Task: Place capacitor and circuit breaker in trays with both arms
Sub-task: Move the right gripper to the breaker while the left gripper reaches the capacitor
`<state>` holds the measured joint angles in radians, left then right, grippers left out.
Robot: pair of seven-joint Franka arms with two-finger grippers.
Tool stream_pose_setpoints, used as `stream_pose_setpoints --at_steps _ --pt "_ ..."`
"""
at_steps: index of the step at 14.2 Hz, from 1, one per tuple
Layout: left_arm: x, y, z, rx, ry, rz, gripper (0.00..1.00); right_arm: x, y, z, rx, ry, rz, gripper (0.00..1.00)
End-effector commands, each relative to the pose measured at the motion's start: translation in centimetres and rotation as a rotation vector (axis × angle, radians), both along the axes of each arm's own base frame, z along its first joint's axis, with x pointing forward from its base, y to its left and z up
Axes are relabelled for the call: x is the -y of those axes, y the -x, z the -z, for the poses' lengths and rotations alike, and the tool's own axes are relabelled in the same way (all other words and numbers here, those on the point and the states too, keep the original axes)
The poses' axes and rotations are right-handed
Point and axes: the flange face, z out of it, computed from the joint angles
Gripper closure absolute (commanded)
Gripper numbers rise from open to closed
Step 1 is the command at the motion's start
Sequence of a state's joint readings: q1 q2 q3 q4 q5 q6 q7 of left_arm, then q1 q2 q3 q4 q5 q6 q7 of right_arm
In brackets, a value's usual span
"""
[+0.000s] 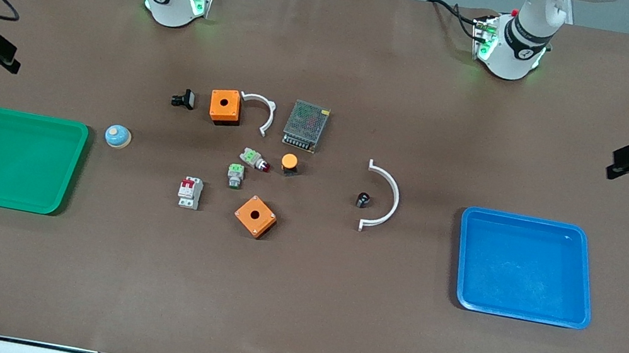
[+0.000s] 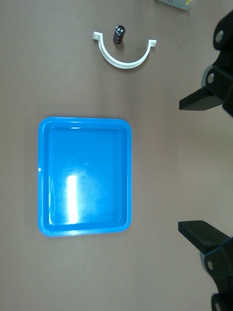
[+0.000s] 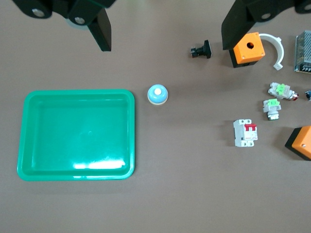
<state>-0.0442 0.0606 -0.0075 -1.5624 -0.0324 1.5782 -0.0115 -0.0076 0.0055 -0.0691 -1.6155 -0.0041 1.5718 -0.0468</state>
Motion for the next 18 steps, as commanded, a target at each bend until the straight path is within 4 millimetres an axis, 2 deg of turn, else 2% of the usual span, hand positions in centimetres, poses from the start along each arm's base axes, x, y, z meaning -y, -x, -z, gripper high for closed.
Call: stream_pose_setpoints --at_steps 1,4,5,6,8,11,13,15,16,18 --pt "5.1 -2.0 4.8 -0.078 -0.012 -0.002 0.0 0.2 -1.4 0.3 0.025 0.017 -0.009 0.0" --pt "11.6 -3.5 11.1 -0.132 -0.037 -0.018 0.0 0.5 -3.9 5.0 -0.024 0.018 -0.009 0.0" --pt "13.0 -3.9 12.7 -0.136 -0.045 -0.044 0.0 0.2 -4.8 7.2 -0.052 0.024 -0.015 0.0" --pt "14.6 -4.3 14.7 -0.136 -0.049 -0.074 0.0 0.0 -5.2 8.1 -0.066 0.022 -0.018 0.0" --pt "18.7 -4.8 18.4 -0.124 -0.036 -0.13 0.0 -1.3 -5.5 8.7 -0.059 0.008 -0.02 0.0" --pt "24.2 -4.9 23.1 -0.07 -0.029 -0.183 0.0 -6.5 -5.7 11.1 -0.052 -0.001 0.048 0.0" --pt "27.7 -4.5 26.6 -0.048 -0.03 -0.229 0.0 -10.4 -6.2 13.8 -0.074 -0.023 0.046 0.0" --pt "30.9 -3.6 28.6 -0.02 -0.02 -0.303 0.0 -14.2 -6.6 15.7 -0.054 -0.077 0.029 0.0" --pt "32.3 -3.1 29.8 -0.018 -0.012 -0.322 0.0 -15.7 -6.7 16.6 -0.051 -0.076 0.044 0.0" --pt "34.3 -2.4 31.6 -0.003 0.0 -0.338 0.0 -18.0 -7.0 19.8 -0.039 -0.071 0.069 0.0"
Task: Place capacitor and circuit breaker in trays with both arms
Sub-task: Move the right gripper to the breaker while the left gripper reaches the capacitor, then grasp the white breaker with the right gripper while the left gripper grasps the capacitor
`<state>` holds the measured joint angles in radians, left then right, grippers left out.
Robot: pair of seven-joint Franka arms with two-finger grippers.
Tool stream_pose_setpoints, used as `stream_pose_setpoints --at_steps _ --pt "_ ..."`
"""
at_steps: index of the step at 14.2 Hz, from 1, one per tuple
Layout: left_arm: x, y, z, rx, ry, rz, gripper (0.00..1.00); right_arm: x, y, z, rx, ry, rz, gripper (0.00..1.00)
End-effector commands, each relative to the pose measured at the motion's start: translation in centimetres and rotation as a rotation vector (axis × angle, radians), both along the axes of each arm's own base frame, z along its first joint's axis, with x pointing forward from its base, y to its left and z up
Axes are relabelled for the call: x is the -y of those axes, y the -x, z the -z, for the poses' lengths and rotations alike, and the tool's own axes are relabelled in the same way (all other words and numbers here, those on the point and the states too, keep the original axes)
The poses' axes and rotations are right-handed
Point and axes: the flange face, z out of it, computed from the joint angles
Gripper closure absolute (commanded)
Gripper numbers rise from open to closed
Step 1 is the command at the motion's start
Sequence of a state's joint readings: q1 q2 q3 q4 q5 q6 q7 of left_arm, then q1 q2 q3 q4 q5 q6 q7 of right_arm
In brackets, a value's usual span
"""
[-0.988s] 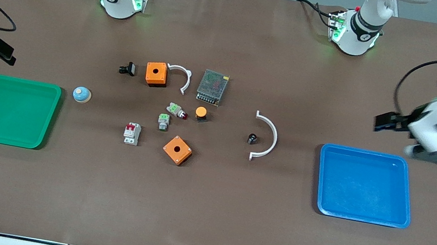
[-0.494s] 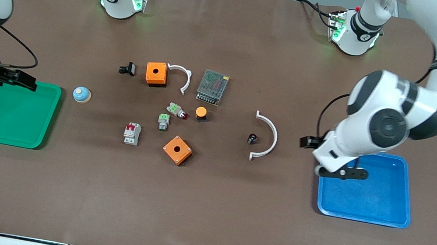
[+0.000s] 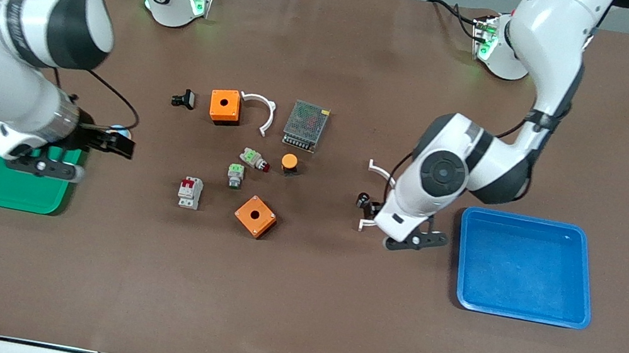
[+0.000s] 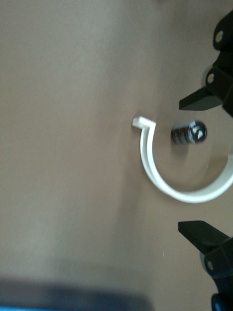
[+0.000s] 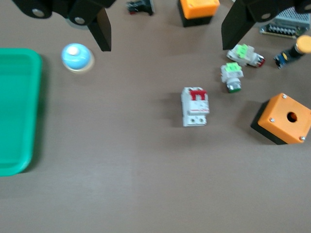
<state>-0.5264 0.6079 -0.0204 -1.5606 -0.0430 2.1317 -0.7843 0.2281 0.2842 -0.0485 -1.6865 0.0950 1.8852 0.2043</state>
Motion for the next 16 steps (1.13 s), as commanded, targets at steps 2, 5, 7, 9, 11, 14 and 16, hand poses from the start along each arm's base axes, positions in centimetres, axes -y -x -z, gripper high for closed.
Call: stream_pose_setpoints --at_steps 2,5,7,9,11,14,16 --pt "2.9 0.4 2.6 0.046 0.038 -0.044 0.0 -4.6 0.5 4.7 0.039 -0.009 0.064 0.0" --pt "4.3 1.8 5.1 0.024 0.021 -0.049 0.0 -6.2 0.6 9.5 0.048 -0.001 0.05 0.0" --pt "4.6 3.2 6.6 -0.002 0.002 -0.033 0.0 -7.5 1.3 12.4 0.079 -0.001 0.033 0.0" --pt "4.3 3.9 7.6 -0.02 -0.012 -0.033 0.0 -7.2 1.9 15.2 0.098 0.007 0.027 0.0" --pt "4.6 4.8 8.3 -0.035 -0.025 -0.034 0.0 -7.0 1.9 17.0 0.093 0.023 0.009 0.0" --pt "5.0 5.3 8.6 -0.04 -0.029 -0.069 0.2 -7.0 1.7 19.1 0.112 0.043 -0.013 0.0" --pt "4.9 5.4 8.7 -0.043 -0.032 -0.079 0.39 -7.1 1.6 20.5 0.125 0.042 -0.012 0.0"
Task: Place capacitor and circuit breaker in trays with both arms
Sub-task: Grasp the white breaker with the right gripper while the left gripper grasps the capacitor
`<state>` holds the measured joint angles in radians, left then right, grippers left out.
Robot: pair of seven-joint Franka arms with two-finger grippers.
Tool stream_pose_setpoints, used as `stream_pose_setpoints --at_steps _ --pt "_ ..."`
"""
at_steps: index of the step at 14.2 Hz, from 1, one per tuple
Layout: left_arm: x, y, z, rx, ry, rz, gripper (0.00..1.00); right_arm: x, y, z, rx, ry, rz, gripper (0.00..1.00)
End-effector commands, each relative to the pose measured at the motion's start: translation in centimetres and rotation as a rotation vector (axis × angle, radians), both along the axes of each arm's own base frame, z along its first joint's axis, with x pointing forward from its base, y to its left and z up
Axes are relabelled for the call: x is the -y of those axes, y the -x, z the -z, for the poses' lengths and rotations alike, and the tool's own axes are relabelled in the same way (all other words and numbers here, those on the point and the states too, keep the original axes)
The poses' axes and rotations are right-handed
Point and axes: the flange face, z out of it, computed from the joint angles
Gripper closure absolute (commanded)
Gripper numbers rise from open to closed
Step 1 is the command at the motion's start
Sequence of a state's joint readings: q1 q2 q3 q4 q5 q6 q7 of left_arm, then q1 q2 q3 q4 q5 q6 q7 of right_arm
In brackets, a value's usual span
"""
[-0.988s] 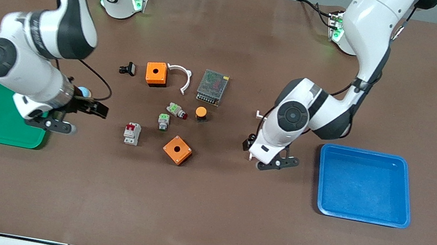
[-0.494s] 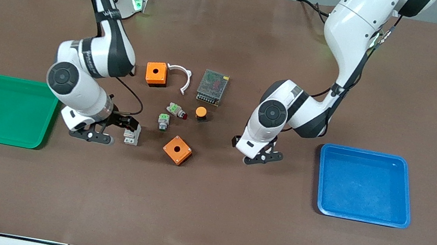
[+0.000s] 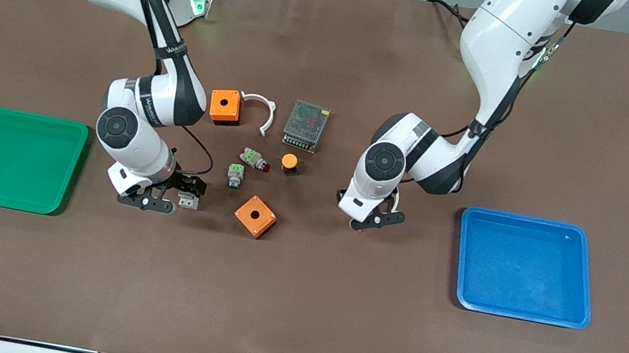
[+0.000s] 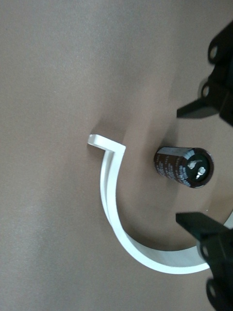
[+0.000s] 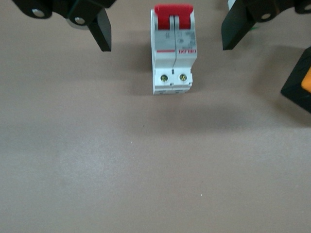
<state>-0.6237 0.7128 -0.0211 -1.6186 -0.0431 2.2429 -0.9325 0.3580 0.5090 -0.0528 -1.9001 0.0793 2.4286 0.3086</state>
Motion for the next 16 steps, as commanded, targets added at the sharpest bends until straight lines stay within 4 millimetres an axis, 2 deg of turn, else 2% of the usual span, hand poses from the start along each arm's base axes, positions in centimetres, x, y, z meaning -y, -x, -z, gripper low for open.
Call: stream_pose_setpoints --at_steps 1,5,7,8,9,10,12,13,14,16 --pt "0.0 0.6 0.1 -0.003 0.006 -0.024 0.5 -0.2 0.0 1.6 0.016 0.014 -0.006 0.0" --pt "0.0 0.8 0.3 -0.008 0.003 -0.023 0.76 -0.6 0.4 2.9 0.006 0.019 -0.014 0.0" --pt "-0.1 0.6 -0.4 -0.001 0.009 -0.02 0.8 -0.9 0.6 3.6 -0.001 0.022 -0.018 0.04" --pt "-0.4 0.2 -1.6 0.01 0.018 -0.021 0.8 -1.0 0.6 3.9 -0.001 0.022 -0.021 0.1" --pt "-0.7 -0.4 -3.6 0.03 0.032 -0.022 0.82 -1.0 0.7 4.1 -0.003 0.024 -0.022 0.19" --pt "-1.2 -1.0 -5.5 0.049 0.046 -0.032 0.83 -1.0 0.7 4.1 -0.006 0.024 -0.021 0.33" --pt "-3.6 -2.8 -9.3 0.062 0.056 -0.041 0.83 -1.0 0.7 4.1 -0.008 0.025 -0.02 0.64" --pt "-4.6 -3.3 -10.5 0.063 0.06 -0.024 0.83 -1.0 0.7 4.1 -0.009 0.025 -0.02 0.81" --pt "-6.6 -4.3 -12.0 0.07 0.065 -0.02 0.83 -0.8 0.7 4.0 -0.014 0.025 -0.013 0.96" --pt "-10.2 -5.4 -13.4 0.039 0.049 -0.007 0.83 0.6 0.1 3.0 -0.021 0.027 0.006 1.0"
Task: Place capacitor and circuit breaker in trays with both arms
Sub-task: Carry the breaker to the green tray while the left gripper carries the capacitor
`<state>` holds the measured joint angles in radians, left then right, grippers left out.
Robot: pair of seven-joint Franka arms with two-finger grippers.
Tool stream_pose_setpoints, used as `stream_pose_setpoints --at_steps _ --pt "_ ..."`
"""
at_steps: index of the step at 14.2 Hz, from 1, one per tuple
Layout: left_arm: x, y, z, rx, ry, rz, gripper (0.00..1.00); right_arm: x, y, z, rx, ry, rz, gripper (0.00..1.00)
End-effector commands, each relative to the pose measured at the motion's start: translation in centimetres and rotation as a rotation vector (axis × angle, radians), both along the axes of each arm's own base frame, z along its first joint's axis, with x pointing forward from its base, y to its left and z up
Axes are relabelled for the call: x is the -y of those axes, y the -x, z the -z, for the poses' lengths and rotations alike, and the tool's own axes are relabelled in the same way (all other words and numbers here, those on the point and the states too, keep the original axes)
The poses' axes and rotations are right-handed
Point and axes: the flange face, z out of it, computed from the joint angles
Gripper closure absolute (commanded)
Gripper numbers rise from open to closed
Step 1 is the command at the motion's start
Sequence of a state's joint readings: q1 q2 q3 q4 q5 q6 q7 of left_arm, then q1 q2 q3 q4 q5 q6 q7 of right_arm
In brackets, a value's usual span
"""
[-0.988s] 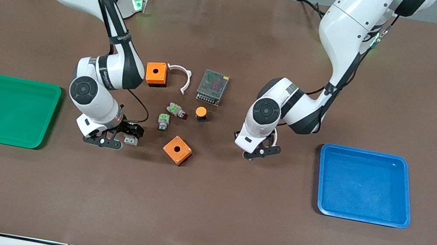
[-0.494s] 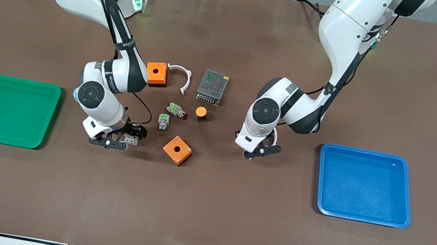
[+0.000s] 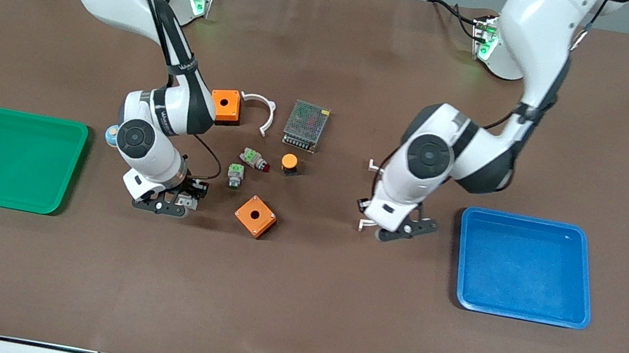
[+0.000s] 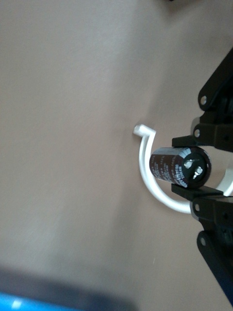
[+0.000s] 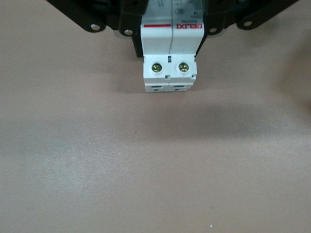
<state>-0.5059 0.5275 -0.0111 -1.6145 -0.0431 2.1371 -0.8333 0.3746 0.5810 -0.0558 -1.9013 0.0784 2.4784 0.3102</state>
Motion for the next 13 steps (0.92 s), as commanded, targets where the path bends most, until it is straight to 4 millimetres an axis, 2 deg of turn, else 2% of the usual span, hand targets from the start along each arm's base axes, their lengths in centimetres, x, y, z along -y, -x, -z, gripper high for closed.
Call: stream_pose_setpoints --at_steps 1,2,3,4,6,10,11,13 --pt "-5.3 -0.9 -1.8 -0.061 -0.007 0.045 0.83 2.5 -1.0 -2.4 -0.016 0.014 0.042 1.0" --pt "-7.4 -1.5 -2.1 -0.078 -0.011 0.059 0.83 4.7 -1.8 -5.1 -0.028 0.01 0.082 1.0" --pt "-9.4 -2.0 -2.3 -0.086 -0.011 0.069 0.83 7.4 -2.6 -6.9 -0.051 0.012 0.113 1.0" --pt "-11.2 -2.6 -2.4 -0.092 -0.011 0.073 0.83 11.3 -3.3 -8.7 -0.068 0.014 0.155 1.0" --pt "-15.9 -4.0 -2.4 -0.095 -0.004 0.085 0.83 16.8 -3.5 -11.0 -0.066 0.007 0.127 1.0" --pt "-26.5 -5.3 0.2 -0.124 0.014 0.135 0.83 31.3 -2.3 -11.4 -0.072 0.059 0.076 1.0" --pt "-28.5 -5.5 1.5 -0.131 0.016 0.139 0.83 34.0 -1.8 -11.3 -0.071 0.055 0.046 1.0" --pt "-31.4 -5.6 3.8 -0.12 0.019 0.144 0.83 38.8 -0.9 -11.2 -0.051 0.056 0.036 1.0"
